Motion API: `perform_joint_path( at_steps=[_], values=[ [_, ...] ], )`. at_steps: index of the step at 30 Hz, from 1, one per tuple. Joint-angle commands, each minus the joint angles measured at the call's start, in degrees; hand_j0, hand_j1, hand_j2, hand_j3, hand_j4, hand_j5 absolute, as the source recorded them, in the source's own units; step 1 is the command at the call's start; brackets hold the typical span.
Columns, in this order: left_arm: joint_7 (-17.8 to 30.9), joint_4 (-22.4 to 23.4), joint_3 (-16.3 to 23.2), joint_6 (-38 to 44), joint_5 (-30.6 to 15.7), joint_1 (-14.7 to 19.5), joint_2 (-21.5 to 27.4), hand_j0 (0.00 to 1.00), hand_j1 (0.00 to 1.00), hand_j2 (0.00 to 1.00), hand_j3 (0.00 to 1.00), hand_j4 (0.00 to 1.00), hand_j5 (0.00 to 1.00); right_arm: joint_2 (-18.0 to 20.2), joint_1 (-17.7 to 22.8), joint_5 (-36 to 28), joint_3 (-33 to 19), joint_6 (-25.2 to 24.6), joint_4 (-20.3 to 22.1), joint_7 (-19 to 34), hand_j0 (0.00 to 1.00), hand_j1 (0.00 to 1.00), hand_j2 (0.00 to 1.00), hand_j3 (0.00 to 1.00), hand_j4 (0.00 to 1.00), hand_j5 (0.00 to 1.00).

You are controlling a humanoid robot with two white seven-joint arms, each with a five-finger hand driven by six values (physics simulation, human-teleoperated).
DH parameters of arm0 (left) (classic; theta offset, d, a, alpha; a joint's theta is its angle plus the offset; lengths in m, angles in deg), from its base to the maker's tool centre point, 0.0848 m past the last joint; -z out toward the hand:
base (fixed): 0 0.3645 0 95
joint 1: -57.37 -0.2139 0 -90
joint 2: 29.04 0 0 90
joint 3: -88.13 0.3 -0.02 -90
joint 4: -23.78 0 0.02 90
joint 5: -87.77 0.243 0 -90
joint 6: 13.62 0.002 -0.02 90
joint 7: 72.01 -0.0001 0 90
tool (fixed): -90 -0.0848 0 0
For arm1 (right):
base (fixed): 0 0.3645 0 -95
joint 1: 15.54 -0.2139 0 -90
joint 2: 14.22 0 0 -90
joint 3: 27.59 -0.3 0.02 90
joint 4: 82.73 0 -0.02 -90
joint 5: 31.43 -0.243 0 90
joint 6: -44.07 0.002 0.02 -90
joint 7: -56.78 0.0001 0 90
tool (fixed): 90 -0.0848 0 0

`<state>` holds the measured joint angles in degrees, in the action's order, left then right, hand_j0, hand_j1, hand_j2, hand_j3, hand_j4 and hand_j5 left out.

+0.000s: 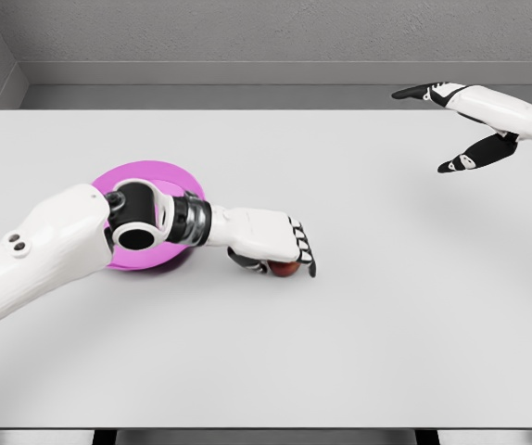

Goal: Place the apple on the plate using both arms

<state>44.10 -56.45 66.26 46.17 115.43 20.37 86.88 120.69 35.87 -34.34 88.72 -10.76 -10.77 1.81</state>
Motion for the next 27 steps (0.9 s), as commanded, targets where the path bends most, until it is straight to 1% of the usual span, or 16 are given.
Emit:
perform_joint_path(
  at_steps=[1,6,8,10,15,16,19,20,22,25,27],
  values=[
    [0.0,0.0,0.3,0.1,-0.2,0.0,0.0,0.70,0.70,0.70,0.70,0.70,0.70,0.1,0.0,-0.4,0.0,-0.2,0.1,0.0,1.00,1.00,1.00,1.00,1.00,1.00],
    [0.0,0.0,0.5,-2.6,-0.2,0.2,0.2,0.55,0.55,0.55,0.55,0.55,0.55,0.1,-0.3,-0.3,0.0,-0.2,0.0,0.0,1.00,1.00,1.00,1.00,1.00,1.00],
    [0.0,0.0,0.5,-3.1,-0.2,0.4,0.2,0.53,0.53,0.53,0.53,0.53,0.53,0.0,-0.2,-0.3,0.0,-0.2,0.1,0.0,1.00,1.00,1.00,1.00,1.00,1.00],
    [0.0,0.0,0.5,-4.2,-0.2,0.4,0.2,0.49,0.49,0.49,0.49,0.49,0.49,0.1,-0.2,-0.3,0.0,-0.2,0.3,0.0,1.00,1.00,1.00,1.00,1.00,1.00],
    [0.0,0.0,0.5,-4.6,-0.2,0.6,0.4,0.47,0.47,0.47,0.47,0.47,0.47,0.1,-0.2,-0.4,0.0,-0.2,0.5,0.0,1.00,1.00,1.00,1.00,1.00,1.00],
    [0.0,-0.1,0.5,-4.8,-0.3,1.1,0.5,0.45,0.45,0.45,0.45,0.45,0.45,0.2,-0.3,-0.3,0.0,-0.2,0.5,0.0,1.00,1.00,1.00,1.00,1.00,1.00],
    [0.0,-0.4,0.1,-4.8,-0.8,1.8,1.8,0.44,0.44,0.44,0.44,0.44,0.44,0.2,-0.2,-0.4,-0.1,-0.2,0.5,0.0,1.00,1.00,1.00,1.00,1.00,1.00],
    [0.0,-0.6,-0.1,-4.8,-1.0,2.5,2.7,0.43,0.43,0.43,0.43,0.43,0.43,0.2,-0.2,-0.4,-0.1,-0.2,0.5,0.0,1.00,1.00,1.00,1.00,1.00,1.00],
    [-0.1,-0.6,-2.7,-4.8,-3.4,3.0,5.4,0.41,0.41,0.41,0.41,0.41,0.41,0.2,-0.2,-0.4,-0.1,-0.2,0.5,0.0,1.00,1.00,1.00,1.00,1.00,1.00],
    [0.0,-0.6,-8.3,-4.8,-7.6,3.1,12.6,0.41,0.41,0.41,0.41,0.41,0.41,0.2,-0.2,-0.3,0.0,-0.2,0.5,0.0,1.00,1.00,1.00,1.00,1.00,1.00],
    [0.0,0.0,-10.6,-4.8,-9.4,3.1,16.4,0.40,0.40,0.40,0.40,0.40,0.40,0.2,-0.2,-0.3,-0.1,-0.2,0.5,0.0,1.00,1.00,1.00,1.00,1.00,1.00]
  ],
)
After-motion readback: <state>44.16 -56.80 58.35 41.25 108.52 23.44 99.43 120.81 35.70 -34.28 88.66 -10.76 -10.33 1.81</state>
